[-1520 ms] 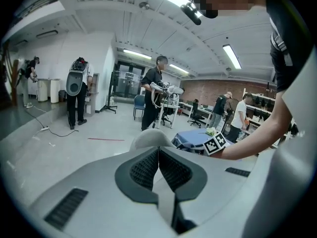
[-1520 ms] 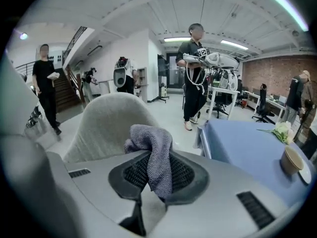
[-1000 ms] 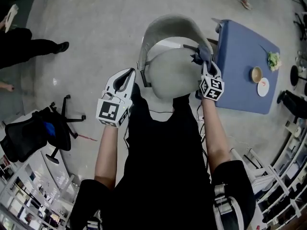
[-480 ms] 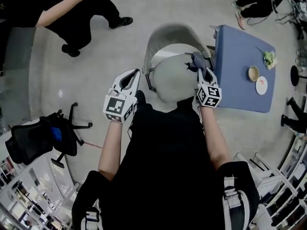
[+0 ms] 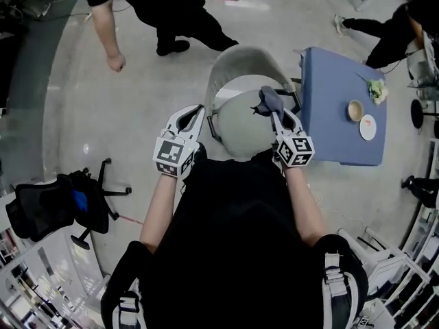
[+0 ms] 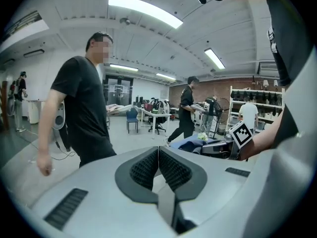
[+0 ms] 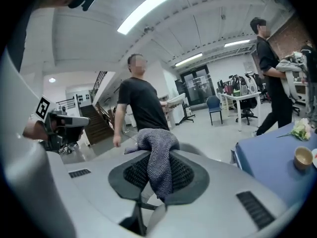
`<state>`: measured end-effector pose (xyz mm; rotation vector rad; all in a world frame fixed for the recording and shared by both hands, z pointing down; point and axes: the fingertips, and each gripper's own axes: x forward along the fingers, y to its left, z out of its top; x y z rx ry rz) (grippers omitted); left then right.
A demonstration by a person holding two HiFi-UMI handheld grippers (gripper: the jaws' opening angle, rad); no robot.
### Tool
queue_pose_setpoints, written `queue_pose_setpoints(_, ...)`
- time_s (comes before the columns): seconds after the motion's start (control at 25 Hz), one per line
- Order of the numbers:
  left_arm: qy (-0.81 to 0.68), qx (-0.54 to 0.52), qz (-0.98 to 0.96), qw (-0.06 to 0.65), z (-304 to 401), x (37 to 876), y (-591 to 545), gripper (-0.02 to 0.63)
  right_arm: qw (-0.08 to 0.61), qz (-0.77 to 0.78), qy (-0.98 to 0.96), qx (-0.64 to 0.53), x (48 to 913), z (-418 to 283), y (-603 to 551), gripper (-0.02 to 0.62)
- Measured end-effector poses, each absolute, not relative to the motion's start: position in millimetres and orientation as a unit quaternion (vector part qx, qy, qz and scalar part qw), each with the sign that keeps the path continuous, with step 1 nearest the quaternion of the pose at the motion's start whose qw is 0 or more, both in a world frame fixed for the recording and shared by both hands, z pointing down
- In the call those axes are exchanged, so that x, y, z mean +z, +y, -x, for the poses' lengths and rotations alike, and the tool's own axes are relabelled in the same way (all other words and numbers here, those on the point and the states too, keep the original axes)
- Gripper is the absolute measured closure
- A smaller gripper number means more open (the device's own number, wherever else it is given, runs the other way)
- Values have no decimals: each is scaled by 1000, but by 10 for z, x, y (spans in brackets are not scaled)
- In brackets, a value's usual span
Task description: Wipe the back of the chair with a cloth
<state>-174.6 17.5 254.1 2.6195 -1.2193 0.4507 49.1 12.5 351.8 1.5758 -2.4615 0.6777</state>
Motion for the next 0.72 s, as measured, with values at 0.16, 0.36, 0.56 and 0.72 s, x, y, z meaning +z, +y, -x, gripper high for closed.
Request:
queue_pose_setpoints(0.16,-405,155,-894,110,1703,2557,198,581,60,-510,-831,211,3367,-407,146,511)
queue_pose_setpoints(0.36,-396,158,-898,108,1675,2546,193,581,58,-509,-835,202,3276,-391,159,511)
queue_pose_setpoints(0.56,-394,158,-900,102,1597,2537,80,581,60,-506,-838,196,3287,-427,116,511)
queue_pose_setpoints(0.72,-394,161,-899,98,1601,2552,-3,581,56,-490,-845,207,3338,-349,57,511)
